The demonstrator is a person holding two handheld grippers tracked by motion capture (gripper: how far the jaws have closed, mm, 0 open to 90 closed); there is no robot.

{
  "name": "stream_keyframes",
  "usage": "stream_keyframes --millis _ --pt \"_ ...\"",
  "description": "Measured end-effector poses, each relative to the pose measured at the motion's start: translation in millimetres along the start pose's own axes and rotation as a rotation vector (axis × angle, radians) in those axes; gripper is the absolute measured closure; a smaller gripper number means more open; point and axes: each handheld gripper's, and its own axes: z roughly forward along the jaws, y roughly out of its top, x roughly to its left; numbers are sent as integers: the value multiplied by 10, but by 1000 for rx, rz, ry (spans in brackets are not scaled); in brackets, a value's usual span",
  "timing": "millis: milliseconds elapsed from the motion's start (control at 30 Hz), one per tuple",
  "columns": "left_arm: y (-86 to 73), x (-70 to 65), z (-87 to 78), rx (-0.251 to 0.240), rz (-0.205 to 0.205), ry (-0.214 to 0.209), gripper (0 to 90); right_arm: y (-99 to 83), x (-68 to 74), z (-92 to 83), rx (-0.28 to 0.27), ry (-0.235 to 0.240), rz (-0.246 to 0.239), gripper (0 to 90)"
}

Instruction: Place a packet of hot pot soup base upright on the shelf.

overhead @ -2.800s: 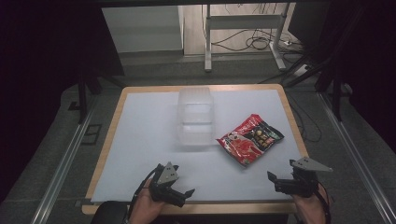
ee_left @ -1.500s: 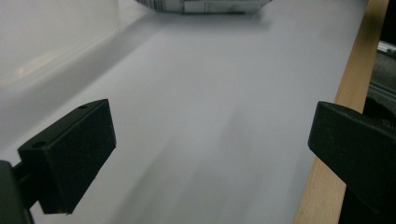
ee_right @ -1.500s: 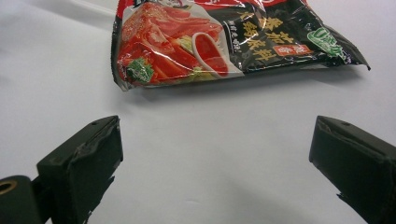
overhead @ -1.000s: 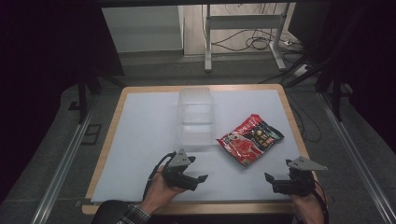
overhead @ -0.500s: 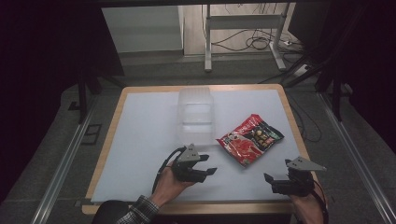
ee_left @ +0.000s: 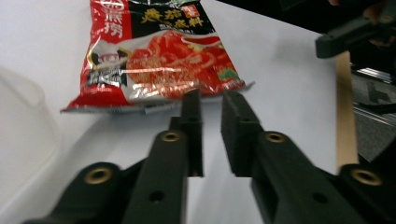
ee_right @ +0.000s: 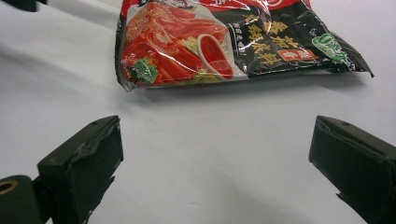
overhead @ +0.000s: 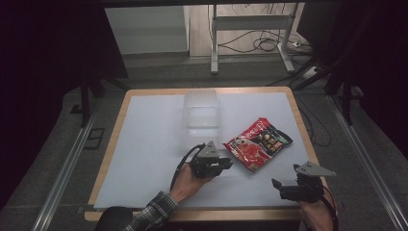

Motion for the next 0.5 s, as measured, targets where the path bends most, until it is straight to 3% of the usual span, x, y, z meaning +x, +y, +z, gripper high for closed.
stream_keyframes --millis 33,100,500 --pt "20 7 32 -1 3 4 877 -1 -3 0 0 -1 0 33" --pt "82 29 134 2 8 16 896 -2 -5 0 1 0 1 33" --pt "183 84 552 22 6 47 896 -10 -7 13 11 -2 0 36"
